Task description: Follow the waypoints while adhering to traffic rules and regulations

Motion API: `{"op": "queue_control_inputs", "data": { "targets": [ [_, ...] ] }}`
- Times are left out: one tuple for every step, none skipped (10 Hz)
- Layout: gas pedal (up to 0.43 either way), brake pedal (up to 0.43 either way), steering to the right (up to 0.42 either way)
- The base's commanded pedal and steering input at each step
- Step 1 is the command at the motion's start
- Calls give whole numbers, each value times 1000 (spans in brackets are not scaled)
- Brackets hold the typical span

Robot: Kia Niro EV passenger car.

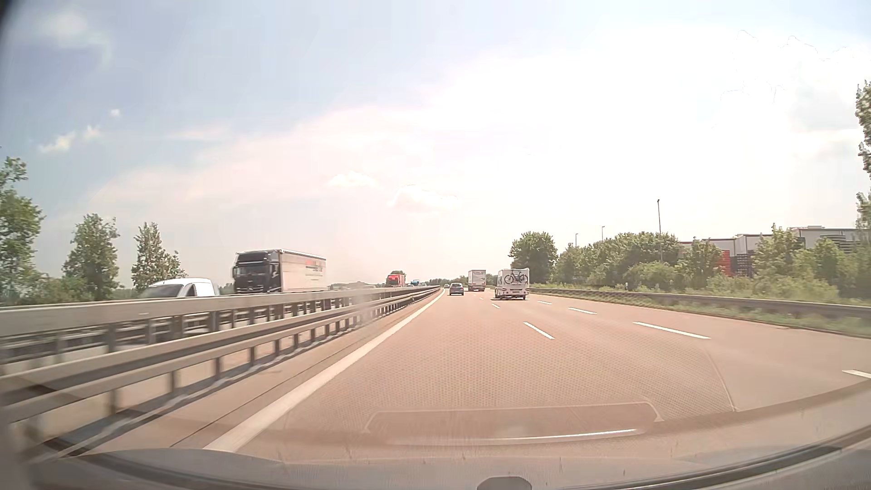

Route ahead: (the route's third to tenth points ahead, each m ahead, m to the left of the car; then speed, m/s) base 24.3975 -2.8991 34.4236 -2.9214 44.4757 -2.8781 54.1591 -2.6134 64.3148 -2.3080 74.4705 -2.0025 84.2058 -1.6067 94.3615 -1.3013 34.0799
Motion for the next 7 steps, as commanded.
{"op": "queue_control_inputs", "data": {
  "targets": [
    [299,0,-3],
    [299,0,-3],
    [299,0,-4],
    [299,0,-4],
    [299,0,-4],
    [299,0,-4],
    [299,0,-4]
  ]
}}
